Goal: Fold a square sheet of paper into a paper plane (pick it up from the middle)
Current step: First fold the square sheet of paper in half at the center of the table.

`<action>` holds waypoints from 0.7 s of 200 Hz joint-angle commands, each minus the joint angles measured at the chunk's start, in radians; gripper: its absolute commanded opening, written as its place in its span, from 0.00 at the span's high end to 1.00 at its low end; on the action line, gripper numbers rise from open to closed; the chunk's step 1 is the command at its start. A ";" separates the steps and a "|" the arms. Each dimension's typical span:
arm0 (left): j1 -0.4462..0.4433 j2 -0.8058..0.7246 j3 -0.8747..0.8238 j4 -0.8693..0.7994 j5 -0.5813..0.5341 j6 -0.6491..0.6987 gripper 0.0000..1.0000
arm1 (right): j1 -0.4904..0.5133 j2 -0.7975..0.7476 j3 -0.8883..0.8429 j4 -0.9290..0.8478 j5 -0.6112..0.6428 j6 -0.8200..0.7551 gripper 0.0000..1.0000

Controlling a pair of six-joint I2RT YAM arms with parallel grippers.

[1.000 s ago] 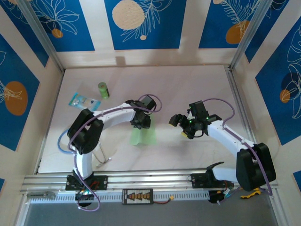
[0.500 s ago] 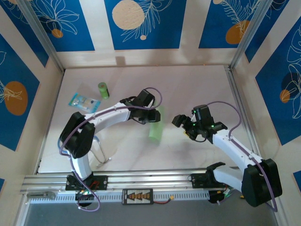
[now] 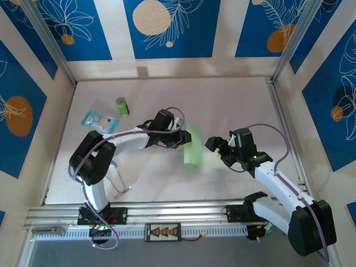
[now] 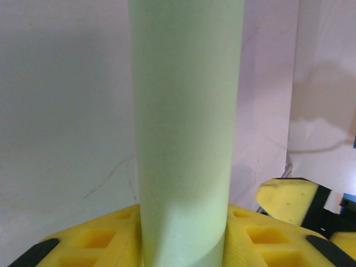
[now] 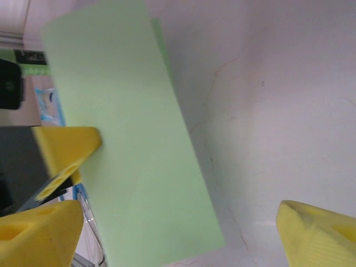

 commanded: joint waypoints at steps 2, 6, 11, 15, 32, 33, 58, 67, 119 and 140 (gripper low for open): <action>0.014 0.035 -0.037 0.054 0.001 -0.022 0.63 | -0.003 0.003 -0.005 0.049 -0.053 -0.007 0.10; 0.016 0.041 -0.039 0.053 -0.003 -0.022 0.63 | -0.003 0.005 -0.005 0.049 -0.054 -0.007 0.10; 0.017 0.046 -0.041 0.054 -0.006 -0.022 0.63 | -0.003 0.008 -0.004 0.050 -0.056 -0.006 0.11; 0.018 0.051 -0.043 0.055 -0.007 -0.021 0.64 | -0.003 0.011 -0.004 0.051 -0.059 -0.007 0.11; 0.019 0.064 -0.047 0.048 -0.025 -0.009 0.64 | -0.003 0.023 -0.002 0.053 -0.070 -0.002 0.11; 0.019 0.064 -0.047 0.046 -0.027 -0.008 0.64 | -0.003 0.024 -0.002 0.053 -0.071 -0.001 0.11; 0.021 0.069 -0.034 -0.003 -0.052 0.027 0.63 | -0.003 0.041 0.002 0.051 -0.086 0.001 0.11; 0.020 0.066 -0.026 -0.029 -0.063 0.043 0.60 | -0.002 0.045 0.003 0.051 -0.089 0.003 0.11; 0.021 0.058 0.017 -0.110 -0.129 0.103 0.50 | 0.008 0.068 0.008 0.061 -0.086 0.018 0.11; 0.020 0.049 0.027 -0.168 -0.162 0.138 0.45 | 0.014 0.079 0.013 0.058 -0.087 0.018 0.11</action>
